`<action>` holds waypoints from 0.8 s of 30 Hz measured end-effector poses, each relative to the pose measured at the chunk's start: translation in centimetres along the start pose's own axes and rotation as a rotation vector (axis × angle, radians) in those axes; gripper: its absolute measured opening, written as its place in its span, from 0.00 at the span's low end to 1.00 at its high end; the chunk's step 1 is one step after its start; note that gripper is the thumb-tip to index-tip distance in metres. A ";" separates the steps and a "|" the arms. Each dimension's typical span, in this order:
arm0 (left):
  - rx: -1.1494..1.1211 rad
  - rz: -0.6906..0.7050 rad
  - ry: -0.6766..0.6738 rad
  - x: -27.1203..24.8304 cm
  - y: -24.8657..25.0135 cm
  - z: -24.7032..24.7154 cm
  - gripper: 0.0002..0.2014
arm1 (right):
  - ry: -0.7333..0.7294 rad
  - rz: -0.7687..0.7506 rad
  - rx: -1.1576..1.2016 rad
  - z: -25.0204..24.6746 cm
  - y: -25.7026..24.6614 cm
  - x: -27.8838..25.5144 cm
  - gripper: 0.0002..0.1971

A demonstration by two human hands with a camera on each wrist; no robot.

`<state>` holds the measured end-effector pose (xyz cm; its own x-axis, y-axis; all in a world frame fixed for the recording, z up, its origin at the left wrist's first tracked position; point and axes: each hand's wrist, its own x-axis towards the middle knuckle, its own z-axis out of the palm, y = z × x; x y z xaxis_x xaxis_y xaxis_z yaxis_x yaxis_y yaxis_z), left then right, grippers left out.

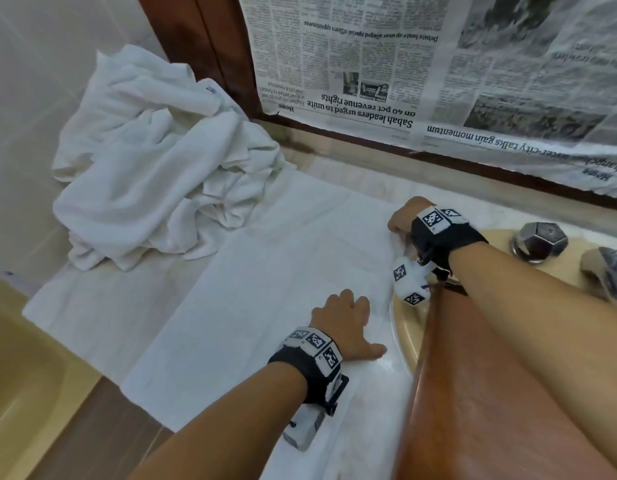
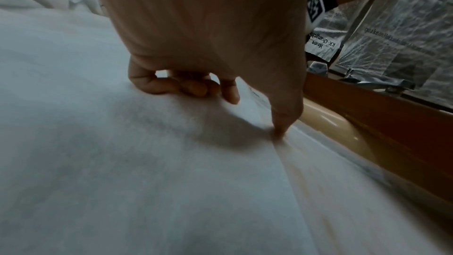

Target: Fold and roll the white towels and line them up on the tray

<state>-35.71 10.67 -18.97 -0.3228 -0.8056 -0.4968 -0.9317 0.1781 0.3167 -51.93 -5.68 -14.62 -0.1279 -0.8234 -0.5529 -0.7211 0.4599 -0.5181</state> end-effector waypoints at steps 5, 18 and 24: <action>0.027 -0.029 -0.005 0.1 0.4 0.0 0.29 | -0.129 0.148 0.263 -0.6 -0.1 -0.9 0.11; 0.091 -0.056 0.002 -2.7 1.6 -0.9 0.13 | -0.110 0.210 0.847 -0.8 0.2 -1.0 0.14; -0.016 -0.104 0.211 -2.9 -0.3 -7.1 0.15 | 0.154 0.188 1.053 -3.5 0.5 0.3 0.13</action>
<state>-33.26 8.95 -11.87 -0.1819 -0.9197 -0.3478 -0.9546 0.0804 0.2867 -54.72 -6.84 -12.82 -0.3127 -0.7089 -0.6322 0.2572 0.5775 -0.7748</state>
